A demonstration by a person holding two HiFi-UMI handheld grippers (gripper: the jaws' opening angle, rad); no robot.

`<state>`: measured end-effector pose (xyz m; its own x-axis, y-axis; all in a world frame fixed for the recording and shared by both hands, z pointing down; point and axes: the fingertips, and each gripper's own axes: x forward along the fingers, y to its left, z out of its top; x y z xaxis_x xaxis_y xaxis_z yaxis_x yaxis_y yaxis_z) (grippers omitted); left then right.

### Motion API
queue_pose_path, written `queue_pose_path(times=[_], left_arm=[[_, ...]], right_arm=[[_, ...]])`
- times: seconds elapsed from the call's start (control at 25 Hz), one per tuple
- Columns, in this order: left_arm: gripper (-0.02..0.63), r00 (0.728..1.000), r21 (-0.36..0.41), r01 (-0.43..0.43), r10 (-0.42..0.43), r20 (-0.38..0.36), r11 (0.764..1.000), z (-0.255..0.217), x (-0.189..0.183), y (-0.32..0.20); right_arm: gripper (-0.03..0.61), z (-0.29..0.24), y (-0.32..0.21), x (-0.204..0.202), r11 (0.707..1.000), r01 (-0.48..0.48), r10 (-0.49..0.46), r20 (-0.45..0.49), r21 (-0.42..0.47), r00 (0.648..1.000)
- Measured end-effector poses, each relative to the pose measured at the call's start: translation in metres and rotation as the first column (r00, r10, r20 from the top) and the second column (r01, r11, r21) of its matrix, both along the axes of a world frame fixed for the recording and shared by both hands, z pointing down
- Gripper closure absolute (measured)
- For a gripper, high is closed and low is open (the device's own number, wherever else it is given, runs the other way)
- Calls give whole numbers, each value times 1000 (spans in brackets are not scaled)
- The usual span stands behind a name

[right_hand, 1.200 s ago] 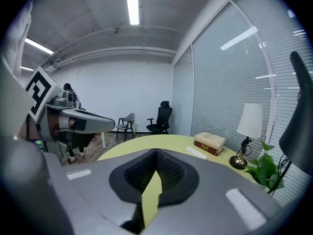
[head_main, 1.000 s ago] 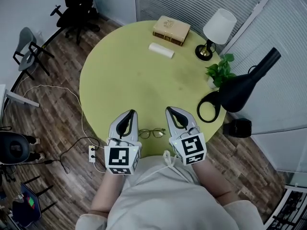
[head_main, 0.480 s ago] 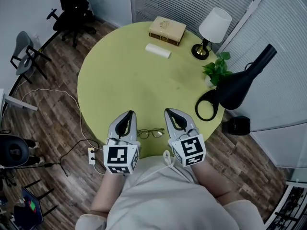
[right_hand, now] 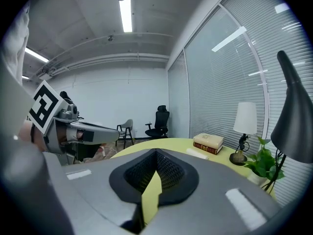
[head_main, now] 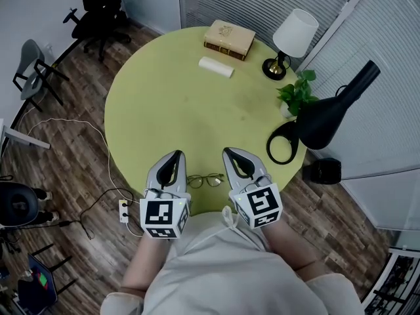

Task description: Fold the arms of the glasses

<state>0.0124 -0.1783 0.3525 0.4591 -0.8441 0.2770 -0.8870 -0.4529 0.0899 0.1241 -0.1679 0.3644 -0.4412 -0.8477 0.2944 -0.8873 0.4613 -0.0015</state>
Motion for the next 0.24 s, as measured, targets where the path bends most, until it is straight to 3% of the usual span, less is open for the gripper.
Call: queue_pose_path(times=[0.24], left_arm=[[607, 999, 2, 41, -41, -2, 999, 3, -6, 0]], right_arm=[[580, 3, 5, -3, 1000, 22, -22, -31, 3, 999]])
